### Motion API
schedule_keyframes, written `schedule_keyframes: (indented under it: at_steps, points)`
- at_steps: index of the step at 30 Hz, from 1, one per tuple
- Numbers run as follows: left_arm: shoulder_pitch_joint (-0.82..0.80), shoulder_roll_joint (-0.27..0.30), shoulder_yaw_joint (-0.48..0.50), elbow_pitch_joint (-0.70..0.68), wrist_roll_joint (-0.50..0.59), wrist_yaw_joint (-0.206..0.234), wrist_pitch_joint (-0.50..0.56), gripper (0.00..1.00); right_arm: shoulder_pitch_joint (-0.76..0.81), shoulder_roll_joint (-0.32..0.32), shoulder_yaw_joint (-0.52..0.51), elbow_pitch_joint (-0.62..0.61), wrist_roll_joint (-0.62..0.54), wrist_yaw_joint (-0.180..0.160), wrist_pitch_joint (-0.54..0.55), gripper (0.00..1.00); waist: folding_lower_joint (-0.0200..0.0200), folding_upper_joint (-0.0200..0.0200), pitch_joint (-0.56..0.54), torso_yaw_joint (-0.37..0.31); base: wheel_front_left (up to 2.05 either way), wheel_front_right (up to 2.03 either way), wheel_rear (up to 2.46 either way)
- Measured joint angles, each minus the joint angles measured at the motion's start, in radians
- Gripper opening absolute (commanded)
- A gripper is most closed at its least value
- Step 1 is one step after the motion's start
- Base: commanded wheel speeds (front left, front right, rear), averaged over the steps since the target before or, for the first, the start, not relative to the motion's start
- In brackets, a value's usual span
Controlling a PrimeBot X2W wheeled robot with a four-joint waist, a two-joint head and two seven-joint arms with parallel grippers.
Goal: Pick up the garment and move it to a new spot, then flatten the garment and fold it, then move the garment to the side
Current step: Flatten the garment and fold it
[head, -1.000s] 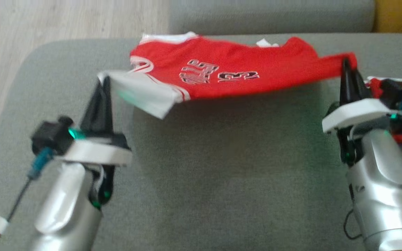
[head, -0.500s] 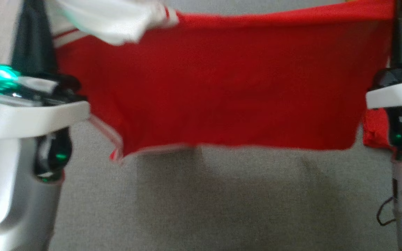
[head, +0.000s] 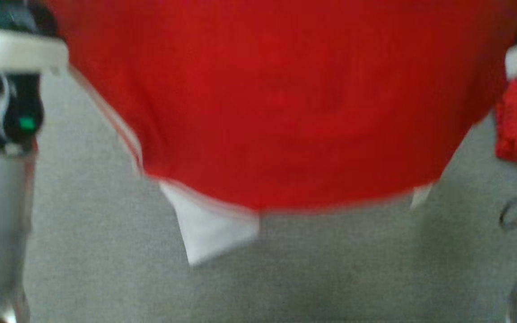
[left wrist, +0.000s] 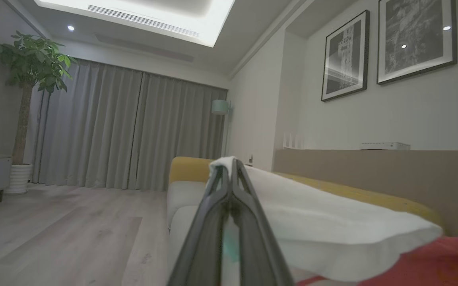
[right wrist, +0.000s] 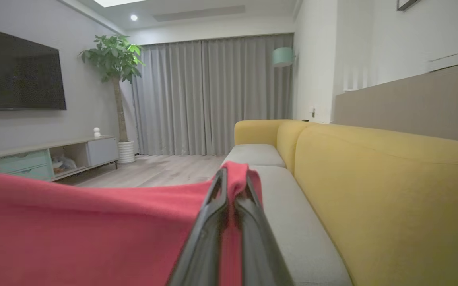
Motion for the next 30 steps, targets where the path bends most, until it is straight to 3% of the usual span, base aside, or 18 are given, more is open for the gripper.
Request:
schedule_keyframes:
  at_steps: [4,9,14,23,30]
  points:
    - [-0.210,0.003,-0.014,0.193,0.031,-0.024,-0.028,0.00,-0.247,-0.043,0.081,0.204,-0.020,0.000,-0.024,0.00,0.0001,0.0000,0.092,-0.002,0.00,0.00,0.00]
    - [-0.503,-0.005,-0.015,0.427,0.083,-0.040,-0.124,0.00,-0.551,-0.044,0.122,0.486,-0.071,0.000,-0.149,0.00,0.0003,-0.0001,0.192,0.001,0.00,0.00,0.00]
    - [-0.668,-0.037,-0.030,0.613,0.101,-0.066,-0.213,0.00,-0.721,-0.046,0.125,0.708,-0.148,0.000,-0.286,0.00,0.0002,-0.0001,0.244,0.020,0.00,0.00,0.00]
    - [-0.580,-0.074,-0.145,0.774,0.127,-0.094,-0.286,0.00,-0.649,-0.043,0.147,0.997,-0.163,0.000,-0.401,0.00,-0.0004,0.0000,0.231,0.046,0.00,0.00,0.00]
    - [-0.256,-0.072,-0.269,0.762,0.126,-0.102,-0.296,0.00,-0.445,-0.048,0.198,1.180,-0.192,0.000,-0.425,0.00,-0.0004,0.0000,0.171,0.056,0.00,0.00,0.00]
